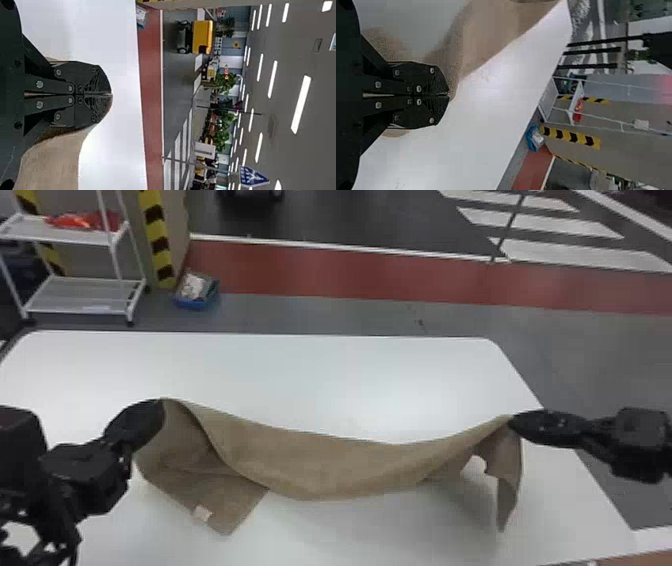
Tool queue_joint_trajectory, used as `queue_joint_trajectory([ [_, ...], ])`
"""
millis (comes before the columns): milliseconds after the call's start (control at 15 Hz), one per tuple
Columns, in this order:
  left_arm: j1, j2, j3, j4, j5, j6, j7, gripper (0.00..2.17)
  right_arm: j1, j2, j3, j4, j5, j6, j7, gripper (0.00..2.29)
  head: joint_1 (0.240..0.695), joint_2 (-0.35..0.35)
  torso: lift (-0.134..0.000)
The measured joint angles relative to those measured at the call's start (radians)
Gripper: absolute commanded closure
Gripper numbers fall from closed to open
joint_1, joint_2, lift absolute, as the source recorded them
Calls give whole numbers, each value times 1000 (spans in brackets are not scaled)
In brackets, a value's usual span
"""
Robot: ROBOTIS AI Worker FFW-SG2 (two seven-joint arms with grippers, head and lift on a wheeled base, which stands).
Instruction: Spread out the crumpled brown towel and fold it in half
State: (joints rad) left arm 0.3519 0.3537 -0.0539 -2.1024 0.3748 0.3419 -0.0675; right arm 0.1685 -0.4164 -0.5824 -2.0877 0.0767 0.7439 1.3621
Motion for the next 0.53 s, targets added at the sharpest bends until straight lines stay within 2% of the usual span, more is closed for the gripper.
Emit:
queue_joint_trajectory([
  [67,-4,-1,-4,2,-4,1,0,2064,-76,-20,-22,85,-59,84,0,1298,695,-249,-120],
  [133,-4,-1,-3,3,-6,0,-1,2064,-153,-31,-31,206,-89,135,0,1298,695,-264,-120],
  [267,2,2,7,1,-6,-2,-4,2064,-268,-55,0,467,-97,171,-1,1298,695,-281,-120],
  [333,5,3,13,1,-6,-4,-6,2064,-319,-74,42,627,-91,155,-31,1298,695,-285,-120],
  [400,6,4,15,1,-5,-5,-7,2064,-360,-88,87,771,-79,105,-88,1298,695,-291,-120],
  [533,5,6,17,3,-4,-5,-8,2064,-421,-98,134,974,-59,-28,-155,1298,695,-307,-120],
])
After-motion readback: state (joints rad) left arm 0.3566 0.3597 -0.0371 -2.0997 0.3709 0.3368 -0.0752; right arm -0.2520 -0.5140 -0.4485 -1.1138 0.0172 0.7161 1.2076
